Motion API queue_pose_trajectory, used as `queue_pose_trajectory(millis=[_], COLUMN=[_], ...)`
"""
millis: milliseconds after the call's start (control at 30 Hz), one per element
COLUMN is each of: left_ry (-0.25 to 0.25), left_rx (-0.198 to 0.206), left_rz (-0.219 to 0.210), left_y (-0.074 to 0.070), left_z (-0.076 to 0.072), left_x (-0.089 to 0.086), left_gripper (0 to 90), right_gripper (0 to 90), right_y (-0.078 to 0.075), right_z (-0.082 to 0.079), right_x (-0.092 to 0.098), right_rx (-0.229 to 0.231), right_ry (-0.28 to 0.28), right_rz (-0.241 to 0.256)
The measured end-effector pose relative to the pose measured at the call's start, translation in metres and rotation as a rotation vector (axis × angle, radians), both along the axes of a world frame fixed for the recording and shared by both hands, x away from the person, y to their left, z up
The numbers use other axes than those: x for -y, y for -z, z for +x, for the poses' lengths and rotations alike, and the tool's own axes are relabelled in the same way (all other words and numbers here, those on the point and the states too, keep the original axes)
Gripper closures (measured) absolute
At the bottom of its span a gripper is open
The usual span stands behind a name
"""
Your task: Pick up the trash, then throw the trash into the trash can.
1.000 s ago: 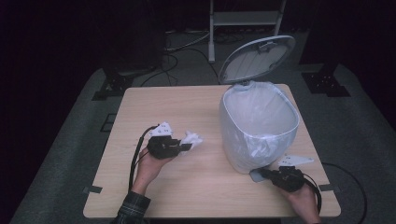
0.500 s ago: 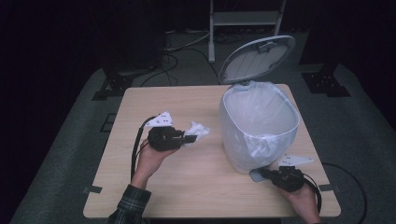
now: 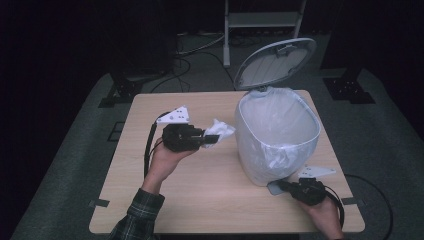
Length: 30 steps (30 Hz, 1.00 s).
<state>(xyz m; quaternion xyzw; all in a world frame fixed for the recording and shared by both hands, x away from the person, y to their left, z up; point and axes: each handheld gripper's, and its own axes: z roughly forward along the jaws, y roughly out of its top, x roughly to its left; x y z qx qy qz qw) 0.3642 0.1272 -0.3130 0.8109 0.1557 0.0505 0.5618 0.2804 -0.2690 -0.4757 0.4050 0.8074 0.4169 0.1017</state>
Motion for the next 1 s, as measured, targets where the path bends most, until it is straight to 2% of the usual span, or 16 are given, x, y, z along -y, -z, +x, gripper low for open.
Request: queue_pose_trajectory(millis=[200,433,733,1000], left_ry=[0.018,0.062,0.1,0.12], left_rx=[0.006,0.027,0.042,0.05], left_rz=[-0.028,-0.063,-0.079,-0.077], left_y=[-0.011,-0.032,-0.047,-0.056], left_z=[0.002,0.002,0.003,0.011], left_x=[0.005,0.019,0.035,0.059], left_gripper=[77.0,77.0,77.0,77.0], right_gripper=[90.0,90.0,90.0,90.0], right_y=[0.0,0.0,0.0,0.0], right_z=[0.0,0.0,0.0,0.0], right_x=[0.001,0.001,0.001,0.001], right_rx=[-0.003,-0.004,-0.004,0.0], right_ry=[-0.003,-0.002,-0.002,-0.005], right_rz=[0.003,0.005,0.006,0.004])
